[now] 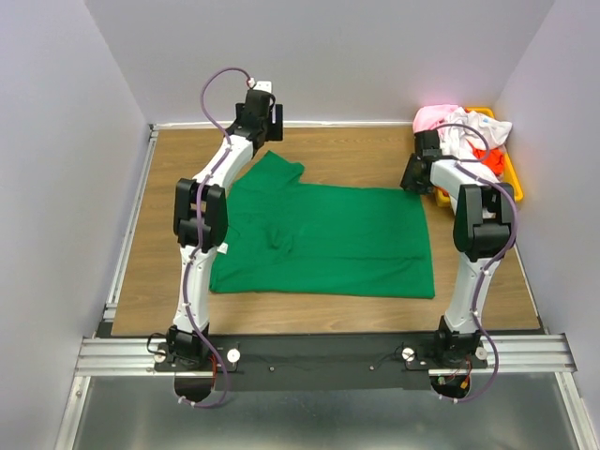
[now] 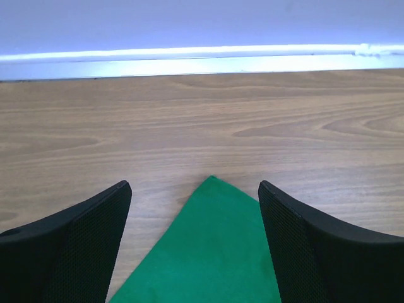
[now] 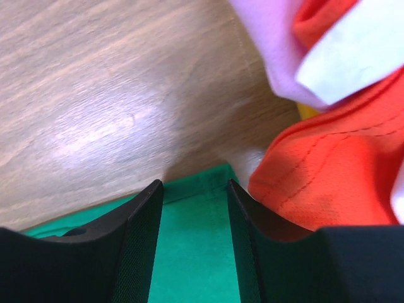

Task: Fold and stack the t-shirts
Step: Fold the tshirt

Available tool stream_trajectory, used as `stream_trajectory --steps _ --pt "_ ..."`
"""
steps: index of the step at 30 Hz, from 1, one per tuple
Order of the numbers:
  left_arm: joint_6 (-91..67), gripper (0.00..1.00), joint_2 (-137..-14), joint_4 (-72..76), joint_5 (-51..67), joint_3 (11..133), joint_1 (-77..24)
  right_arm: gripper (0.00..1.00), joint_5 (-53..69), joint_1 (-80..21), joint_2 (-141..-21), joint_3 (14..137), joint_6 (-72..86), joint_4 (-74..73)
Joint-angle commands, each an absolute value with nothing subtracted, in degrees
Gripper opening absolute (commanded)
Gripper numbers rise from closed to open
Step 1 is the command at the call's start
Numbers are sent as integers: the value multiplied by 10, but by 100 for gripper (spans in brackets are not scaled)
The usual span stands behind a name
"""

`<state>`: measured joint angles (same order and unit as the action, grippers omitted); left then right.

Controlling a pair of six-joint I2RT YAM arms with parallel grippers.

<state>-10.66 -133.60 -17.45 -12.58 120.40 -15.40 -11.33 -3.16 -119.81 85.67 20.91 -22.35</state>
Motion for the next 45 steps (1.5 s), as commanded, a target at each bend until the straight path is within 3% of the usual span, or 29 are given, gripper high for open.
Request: stream_trajectory --steps 1,15,33,45 --pt "-63 88 -1363 -196 -85 1238 -156 52 -160 -26 -1215 864 207 -232" --pt "-40 85 -1440 -235 -91 1311 -156 49 -127 -25 -1222 853 212 -232" --pt "-74 63 -1499 -287 -91 1368 -160 46 -104 -25 -1210 836 220 -230" --pt "-76 59 -1537 -301 -94 1403 -165 44 -87 -25 -1212 831 219 -227"
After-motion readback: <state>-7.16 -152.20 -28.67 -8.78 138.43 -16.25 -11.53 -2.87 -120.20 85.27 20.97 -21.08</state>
